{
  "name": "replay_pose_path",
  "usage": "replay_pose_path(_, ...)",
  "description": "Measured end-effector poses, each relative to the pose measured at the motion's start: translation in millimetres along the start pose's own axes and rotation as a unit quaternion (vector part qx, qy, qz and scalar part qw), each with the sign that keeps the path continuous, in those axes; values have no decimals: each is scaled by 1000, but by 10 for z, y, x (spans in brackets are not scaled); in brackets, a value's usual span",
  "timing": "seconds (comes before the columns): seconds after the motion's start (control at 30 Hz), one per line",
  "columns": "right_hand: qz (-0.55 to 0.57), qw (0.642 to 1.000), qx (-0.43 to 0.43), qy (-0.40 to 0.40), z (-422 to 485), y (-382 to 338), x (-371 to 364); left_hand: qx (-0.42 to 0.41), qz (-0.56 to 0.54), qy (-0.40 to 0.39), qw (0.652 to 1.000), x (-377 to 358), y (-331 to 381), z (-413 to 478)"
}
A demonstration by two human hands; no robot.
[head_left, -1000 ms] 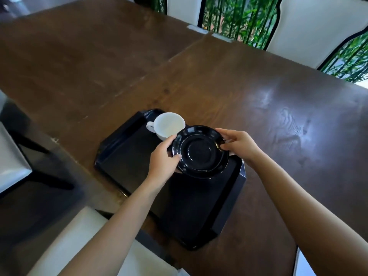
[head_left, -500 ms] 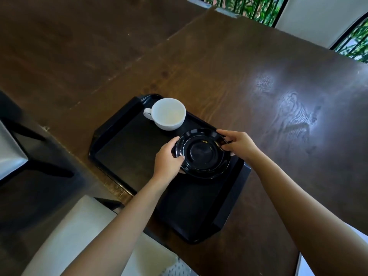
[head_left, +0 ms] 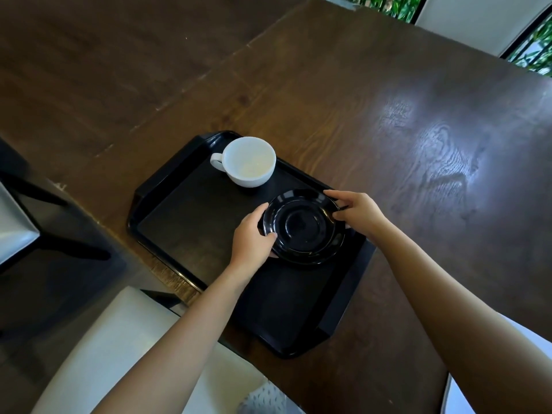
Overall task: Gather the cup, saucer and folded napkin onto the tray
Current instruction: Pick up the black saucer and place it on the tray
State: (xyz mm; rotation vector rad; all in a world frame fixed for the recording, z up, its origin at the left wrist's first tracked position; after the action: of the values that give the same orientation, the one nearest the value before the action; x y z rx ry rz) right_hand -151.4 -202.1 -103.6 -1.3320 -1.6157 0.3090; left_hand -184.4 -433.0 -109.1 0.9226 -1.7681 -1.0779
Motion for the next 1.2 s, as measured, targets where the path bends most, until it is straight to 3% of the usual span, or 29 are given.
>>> replay_pose_path(0.33,-6,1000,-1,-11,-31,-11,-29,-48,84,-14,995,11,146,-7)
replay_pose_path(0.6,-28,999,1,-32,-154,-70,11,-90,250,-46,963,87,383,36)
replay_pose_path(0.77,-40,998,-11,-50,-333,-32,227,-108,293,-75,947,40,708,73)
replay_pose_path(1.0,-52,999,-11,9,-714,115,882,-155,307,-126,930,-508,1218,-75)
replay_pose_path(1.2,-27,997,-32,57,-1177,660,1457,-203,312,-170,912,-1266,1528,-474)
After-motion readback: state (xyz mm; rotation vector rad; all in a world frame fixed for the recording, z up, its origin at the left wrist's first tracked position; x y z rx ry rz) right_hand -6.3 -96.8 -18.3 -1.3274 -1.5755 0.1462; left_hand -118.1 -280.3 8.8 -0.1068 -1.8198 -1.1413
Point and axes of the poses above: each hand's wrist, its own z-axis towards the middle knuckle, its own x-axis out of the back of the hand, y = z × x, the point moved 10 cm from there along z, towards the middle knuckle, and after that the axes turned 5 degrees about -x, right-handed, at the moved point
